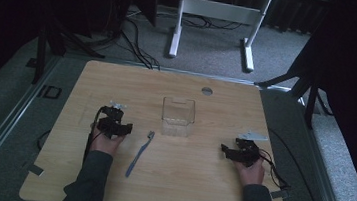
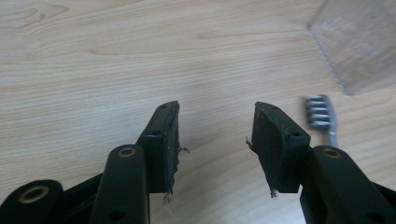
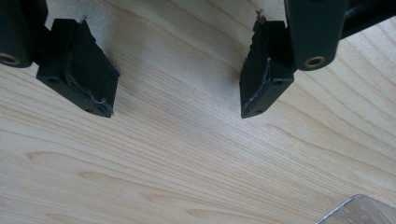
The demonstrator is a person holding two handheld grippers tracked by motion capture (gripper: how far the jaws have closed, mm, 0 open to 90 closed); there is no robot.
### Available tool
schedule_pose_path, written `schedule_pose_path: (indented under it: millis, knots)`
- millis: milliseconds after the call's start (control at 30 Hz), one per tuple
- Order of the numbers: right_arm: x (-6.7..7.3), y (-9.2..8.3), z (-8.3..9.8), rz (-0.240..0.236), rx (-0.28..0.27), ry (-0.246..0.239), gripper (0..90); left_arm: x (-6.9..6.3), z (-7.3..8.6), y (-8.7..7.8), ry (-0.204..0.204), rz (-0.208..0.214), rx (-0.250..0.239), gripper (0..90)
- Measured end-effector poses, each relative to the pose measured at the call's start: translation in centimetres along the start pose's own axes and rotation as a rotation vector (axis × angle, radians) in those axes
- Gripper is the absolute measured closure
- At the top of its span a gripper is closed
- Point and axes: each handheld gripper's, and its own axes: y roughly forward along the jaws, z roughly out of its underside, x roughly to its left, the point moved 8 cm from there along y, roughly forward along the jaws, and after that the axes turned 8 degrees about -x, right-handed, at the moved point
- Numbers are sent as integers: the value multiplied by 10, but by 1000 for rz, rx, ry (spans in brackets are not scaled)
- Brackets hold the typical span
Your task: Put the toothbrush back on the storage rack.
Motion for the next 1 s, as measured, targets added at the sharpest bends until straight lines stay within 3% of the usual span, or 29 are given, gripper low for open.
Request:
schedule_pose_path:
  millis: [267, 633, 1000]
  knots:
    - [0, 0, 0, 0, -1, 1, 275, -15, -3, -7, 3, 38, 19, 492]
    - [0, 0, 0, 0, -1, 1, 276, -31, -3, -12, 27, 48, 62, 487]
    - [0, 0, 0, 0, 0, 1, 276, -47, 2, -15, 82, 45, 118, 496]
